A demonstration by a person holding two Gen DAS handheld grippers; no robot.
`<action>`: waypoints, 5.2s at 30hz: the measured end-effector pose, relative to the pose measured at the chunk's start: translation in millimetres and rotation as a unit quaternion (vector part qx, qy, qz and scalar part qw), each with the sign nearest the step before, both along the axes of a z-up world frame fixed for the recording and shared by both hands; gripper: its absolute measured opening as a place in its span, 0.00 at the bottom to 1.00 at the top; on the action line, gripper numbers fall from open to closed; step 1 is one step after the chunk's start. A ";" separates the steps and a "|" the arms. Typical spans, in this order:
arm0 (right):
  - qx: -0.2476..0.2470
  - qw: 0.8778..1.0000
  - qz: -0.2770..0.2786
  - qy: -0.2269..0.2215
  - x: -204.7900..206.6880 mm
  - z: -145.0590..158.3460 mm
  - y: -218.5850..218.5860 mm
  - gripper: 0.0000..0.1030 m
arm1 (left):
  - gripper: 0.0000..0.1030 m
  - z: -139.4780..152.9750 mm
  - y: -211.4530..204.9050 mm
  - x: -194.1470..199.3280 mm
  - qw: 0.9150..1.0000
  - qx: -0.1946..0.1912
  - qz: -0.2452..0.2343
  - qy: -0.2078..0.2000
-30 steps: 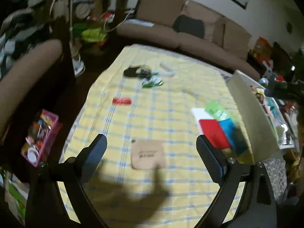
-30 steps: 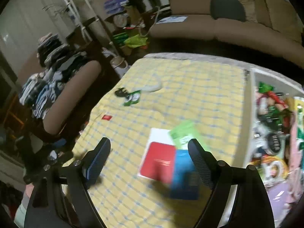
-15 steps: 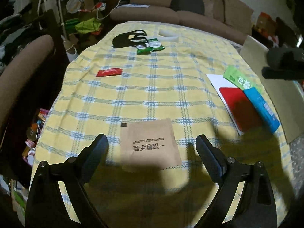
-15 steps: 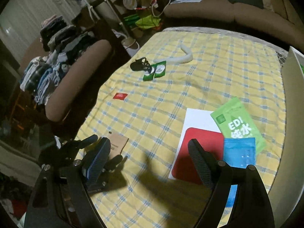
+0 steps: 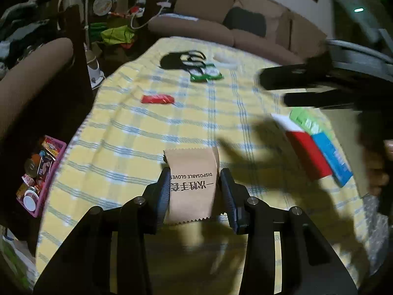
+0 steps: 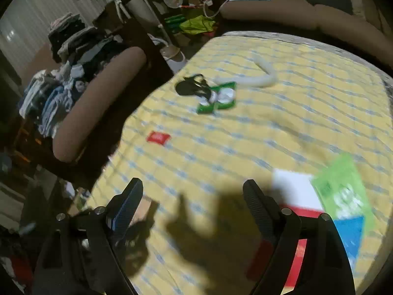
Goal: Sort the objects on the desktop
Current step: 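Grasp the brown disposable-gloves packet with the left gripper, then grasp the small red candy packet with the right gripper while the left holds gloves, then drop the gloves packet and red candy packet into the white drawer, then grasp the black clip with the left gripper, then carry the black clip into the white drawer and open the left gripper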
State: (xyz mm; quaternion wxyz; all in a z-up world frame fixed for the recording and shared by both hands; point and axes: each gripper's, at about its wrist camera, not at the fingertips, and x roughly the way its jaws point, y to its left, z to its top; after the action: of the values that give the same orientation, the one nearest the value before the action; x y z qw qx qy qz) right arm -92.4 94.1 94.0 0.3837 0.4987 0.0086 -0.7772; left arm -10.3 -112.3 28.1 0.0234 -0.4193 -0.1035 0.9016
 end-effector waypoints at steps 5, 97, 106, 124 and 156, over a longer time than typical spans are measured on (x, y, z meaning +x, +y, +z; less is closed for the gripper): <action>-0.004 0.999 0.038 0.013 -15.4 -13.1 -62.5 0.77 | 0.36 10.5 -23.0 9.3 1.000 0.021 0.010 0.007; -0.074 0.984 -0.158 0.039 -99.4 152.0 302.9 0.72 | 0.88 136.1 116.7 -143.6 0.995 -0.087 -0.004 0.043; -0.066 0.992 -0.102 0.033 -98.9 133.3 178.3 0.78 | 1.00 67.3 -9.5 -156.5 0.996 -0.060 0.073 -0.003; -0.080 0.997 0.006 0.001 -117.2 11.2 -20.2 0.81 | 0.97 18.3 -79.6 -195.7 0.996 0.054 0.063 0.017; -0.076 0.995 0.058 0.011 -88.6 34.9 -28.5 0.23 | 0.38 53.4 -1.8 -171.1 0.989 -0.011 -0.139 0.054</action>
State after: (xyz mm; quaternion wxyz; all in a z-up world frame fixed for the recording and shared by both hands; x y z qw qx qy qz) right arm -181.0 65.5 129.0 0.4643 0.4581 -0.0174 -0.7578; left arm -181.4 -114.1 81.5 0.1492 -0.3803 -0.0333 0.9122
